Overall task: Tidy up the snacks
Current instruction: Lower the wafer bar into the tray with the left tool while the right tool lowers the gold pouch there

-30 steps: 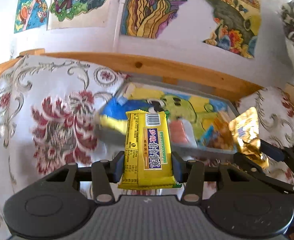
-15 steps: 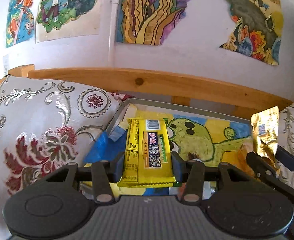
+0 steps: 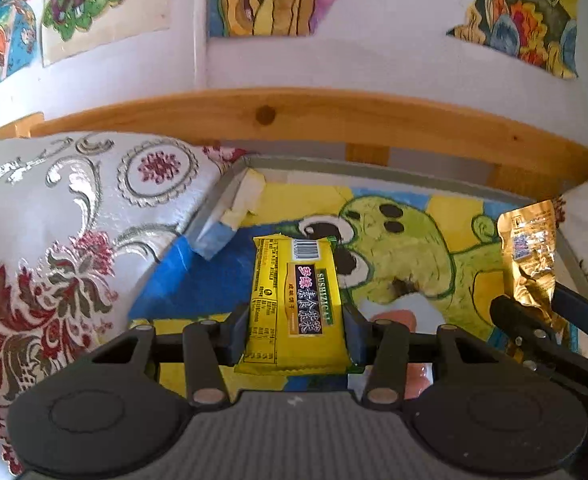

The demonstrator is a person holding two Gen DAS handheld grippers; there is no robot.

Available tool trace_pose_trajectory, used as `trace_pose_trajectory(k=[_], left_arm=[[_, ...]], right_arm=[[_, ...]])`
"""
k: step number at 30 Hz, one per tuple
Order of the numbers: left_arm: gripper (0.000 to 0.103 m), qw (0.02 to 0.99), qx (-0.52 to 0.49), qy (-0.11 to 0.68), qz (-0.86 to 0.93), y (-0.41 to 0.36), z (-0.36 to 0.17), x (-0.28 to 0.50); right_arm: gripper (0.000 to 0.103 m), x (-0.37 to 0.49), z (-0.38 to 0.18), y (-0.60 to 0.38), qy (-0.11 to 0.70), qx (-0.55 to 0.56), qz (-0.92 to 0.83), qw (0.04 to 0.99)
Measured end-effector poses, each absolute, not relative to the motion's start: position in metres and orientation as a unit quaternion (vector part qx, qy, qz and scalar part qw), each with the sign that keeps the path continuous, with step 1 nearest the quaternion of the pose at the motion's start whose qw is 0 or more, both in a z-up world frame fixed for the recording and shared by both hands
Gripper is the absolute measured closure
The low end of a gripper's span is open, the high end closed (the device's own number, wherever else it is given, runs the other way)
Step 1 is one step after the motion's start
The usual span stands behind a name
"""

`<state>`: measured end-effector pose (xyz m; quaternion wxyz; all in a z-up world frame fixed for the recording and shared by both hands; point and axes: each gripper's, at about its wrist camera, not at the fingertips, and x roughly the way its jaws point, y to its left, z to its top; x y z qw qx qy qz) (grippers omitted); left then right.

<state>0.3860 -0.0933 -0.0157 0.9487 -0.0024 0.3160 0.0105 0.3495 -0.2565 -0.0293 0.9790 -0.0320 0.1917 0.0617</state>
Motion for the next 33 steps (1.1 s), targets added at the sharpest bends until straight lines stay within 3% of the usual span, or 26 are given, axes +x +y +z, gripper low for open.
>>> trace_pose_trajectory(k=[16,24,26,33], left_arm=[[0.05,0.937,-0.045,0.346,0.014,-0.085,-0.029,0.39],[0.02,0.945,-0.062,0.32,0.028,-0.077,-0.019,0.377],[0.017,0.947,-0.069,0.311,0.032,-0.074,-0.015,0.372],[0.003,0.955,-0.079,0.28,0.052,-0.065,0.003,0.345]], right_arm=[[0.05,0.355,-0.036,-0.256,0.212,-0.029,0.058,0.975],[0.035,0.352,-0.033,-0.258,0.206,-0.028,0.057,0.976],[0.027,0.349,-0.029,-0.26,0.201,-0.023,0.056,0.978],[0.016,0.333,-0.012,-0.267,0.189,-0.001,0.054,0.981]])
